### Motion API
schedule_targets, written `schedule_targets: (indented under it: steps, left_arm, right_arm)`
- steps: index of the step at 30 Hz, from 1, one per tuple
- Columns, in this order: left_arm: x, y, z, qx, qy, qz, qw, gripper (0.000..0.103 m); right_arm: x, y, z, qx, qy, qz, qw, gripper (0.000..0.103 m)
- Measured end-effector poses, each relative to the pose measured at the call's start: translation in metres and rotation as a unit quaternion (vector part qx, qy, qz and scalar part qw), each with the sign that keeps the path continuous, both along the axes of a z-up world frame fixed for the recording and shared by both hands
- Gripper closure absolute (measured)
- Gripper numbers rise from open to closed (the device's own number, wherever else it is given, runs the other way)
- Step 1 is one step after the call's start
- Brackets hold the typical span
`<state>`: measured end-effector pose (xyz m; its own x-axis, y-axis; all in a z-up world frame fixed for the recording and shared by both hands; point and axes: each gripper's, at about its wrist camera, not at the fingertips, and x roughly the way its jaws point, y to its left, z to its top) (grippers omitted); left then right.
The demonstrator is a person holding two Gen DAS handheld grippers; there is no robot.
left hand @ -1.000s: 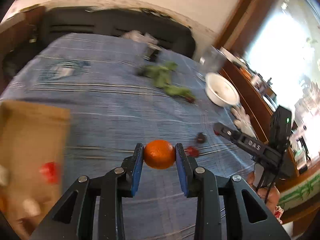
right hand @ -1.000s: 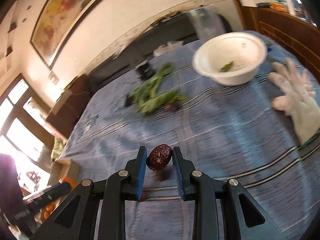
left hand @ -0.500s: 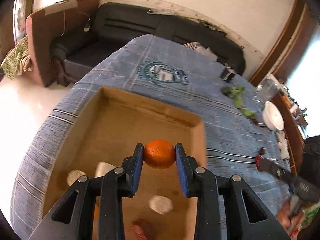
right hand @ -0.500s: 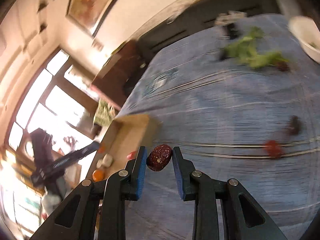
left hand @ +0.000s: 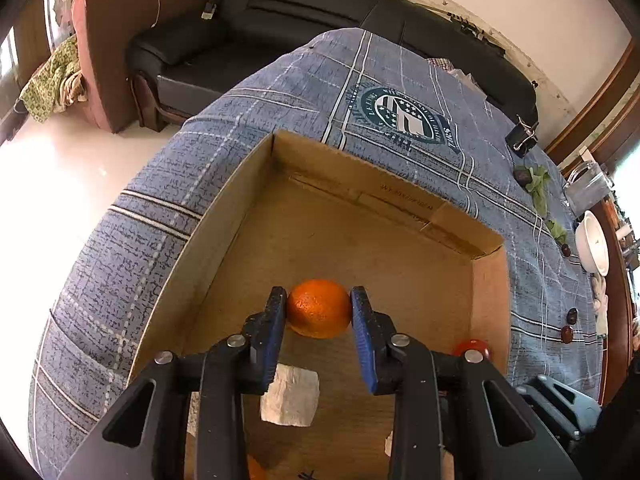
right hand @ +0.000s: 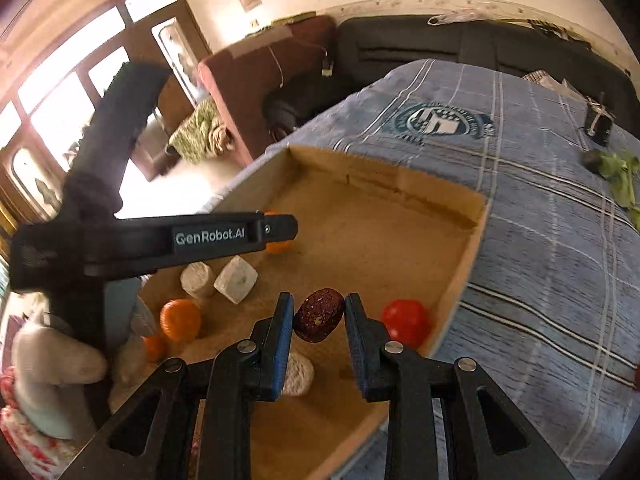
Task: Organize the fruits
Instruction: 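Carry the mandarin and date into the tray and open both tools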
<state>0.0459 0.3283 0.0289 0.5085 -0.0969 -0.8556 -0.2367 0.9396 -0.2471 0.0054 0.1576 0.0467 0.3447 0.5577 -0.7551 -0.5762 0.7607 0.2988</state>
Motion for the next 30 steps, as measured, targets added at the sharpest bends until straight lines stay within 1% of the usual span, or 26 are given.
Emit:
schedule_targets:
  steps: [4, 8, 10, 14, 16, 17, 18, 20, 22, 23, 25, 27, 30]
  left_arm:
    - [-0.003, 0.003, 0.001, -0.007, -0.006, 0.004, 1.0, 0.072]
    - [-0.01, 0.007, 0.008, -0.016, -0.017, 0.015, 0.9996, 0.07]
    - [-0.017, 0.009, 0.015, -0.019, -0.027, 0.02, 0.9993, 0.069]
    - [-0.039, 0.01, 0.043, -0.015, -0.063, 0.037, 0.9972, 0.06]
    - [-0.055, 0.007, 0.061, -0.008, -0.09, 0.043, 0.995, 0.053]
    - [-0.063, 0.005, 0.069, -0.005, -0.104, 0.047, 0.9935, 0.043]
    - [-0.069, 0.003, 0.076, -0.001, -0.112, 0.05, 0.9924, 0.031]
    - [-0.088, -0.007, 0.093, 0.004, -0.137, 0.059, 0.9888, 0.02]
    - [-0.103, -0.02, 0.105, -0.004, -0.158, 0.05, 0.9862, 0.02]
    - [-0.107, -0.027, 0.109, -0.009, -0.164, 0.046, 0.9854, 0.02]
    - [-0.121, -0.043, 0.116, -0.02, -0.18, 0.036, 0.9827, 0.02]
    - [-0.137, -0.064, 0.12, -0.018, -0.194, 0.027, 0.9805, 0.02]
    - [-0.152, -0.091, 0.118, -0.005, -0.202, 0.024, 0.9791, 0.02]
  right_arm:
    - [0.0, 0.005, -0.01, -0.014, -0.004, -0.001, 1.0, 0.074]
    - [0.003, 0.006, -0.011, -0.021, -0.015, -0.008, 1.0, 0.073]
    - [0.006, 0.004, -0.01, -0.019, -0.015, -0.011, 1.0, 0.072]
    - [0.003, -0.008, 0.002, -0.007, -0.022, -0.02, 1.0, 0.068]
    - [-0.002, -0.016, 0.012, 0.0, -0.028, -0.026, 0.999, 0.065]
    - [-0.005, -0.021, 0.016, 0.002, -0.031, -0.031, 0.999, 0.062]
    - [-0.009, -0.03, 0.022, 0.006, -0.034, -0.04, 0.999, 0.061]
    - [-0.017, -0.047, 0.031, 0.02, -0.036, -0.055, 0.998, 0.061]
    - [-0.024, -0.065, 0.038, 0.036, -0.037, -0.074, 0.996, 0.059]
    - [-0.03, -0.079, 0.041, 0.044, -0.037, -0.09, 0.994, 0.056]
    - [-0.037, -0.097, 0.045, 0.05, -0.037, -0.112, 0.992, 0.054]
    - [-0.047, -0.12, 0.047, 0.055, -0.039, -0.142, 0.988, 0.054]
    - [-0.062, -0.154, 0.046, 0.055, -0.037, -0.191, 0.979, 0.054]
